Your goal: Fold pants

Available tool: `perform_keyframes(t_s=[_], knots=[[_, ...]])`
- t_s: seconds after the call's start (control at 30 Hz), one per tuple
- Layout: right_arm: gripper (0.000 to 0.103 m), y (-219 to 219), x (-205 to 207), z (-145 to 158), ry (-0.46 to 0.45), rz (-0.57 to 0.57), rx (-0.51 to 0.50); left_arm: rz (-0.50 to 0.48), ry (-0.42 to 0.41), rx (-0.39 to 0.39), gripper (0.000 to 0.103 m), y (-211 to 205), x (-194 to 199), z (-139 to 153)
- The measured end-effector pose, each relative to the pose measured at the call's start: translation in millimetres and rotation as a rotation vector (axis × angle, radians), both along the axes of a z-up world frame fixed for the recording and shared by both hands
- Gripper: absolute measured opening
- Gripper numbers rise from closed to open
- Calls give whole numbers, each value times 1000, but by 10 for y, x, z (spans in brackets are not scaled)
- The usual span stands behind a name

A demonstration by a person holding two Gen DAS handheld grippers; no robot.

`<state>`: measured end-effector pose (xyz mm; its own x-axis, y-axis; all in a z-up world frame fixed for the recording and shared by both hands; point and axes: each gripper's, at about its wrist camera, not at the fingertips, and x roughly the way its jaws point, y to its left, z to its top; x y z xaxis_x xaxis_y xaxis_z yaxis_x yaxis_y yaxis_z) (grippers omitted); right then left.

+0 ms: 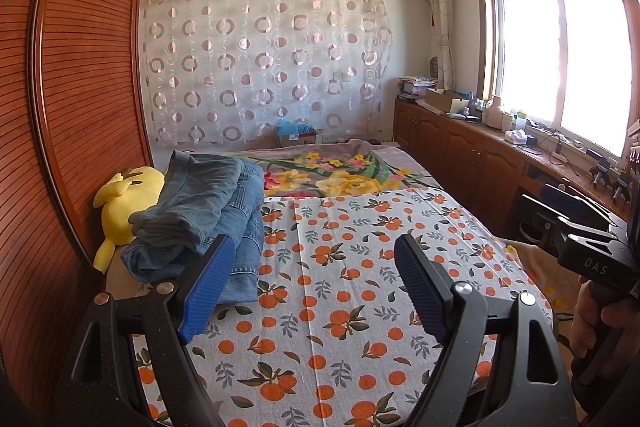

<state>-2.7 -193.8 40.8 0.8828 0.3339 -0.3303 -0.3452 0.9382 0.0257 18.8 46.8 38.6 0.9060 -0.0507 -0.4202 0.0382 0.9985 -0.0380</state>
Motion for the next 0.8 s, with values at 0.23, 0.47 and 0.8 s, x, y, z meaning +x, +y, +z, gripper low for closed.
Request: perform_keyframes(t_s=[0.23,0.47,0.8], knots=[[81,0,-14,3,-3,-3,2,-1,0,-1,82,-5,2,-8],[81,1,-13,2,-3,-3,3,1,0,0,82,-3,0,-7],[81,12,-12,-3,-3,-5,3,-2,3,-2,82,-25,2,-33]])
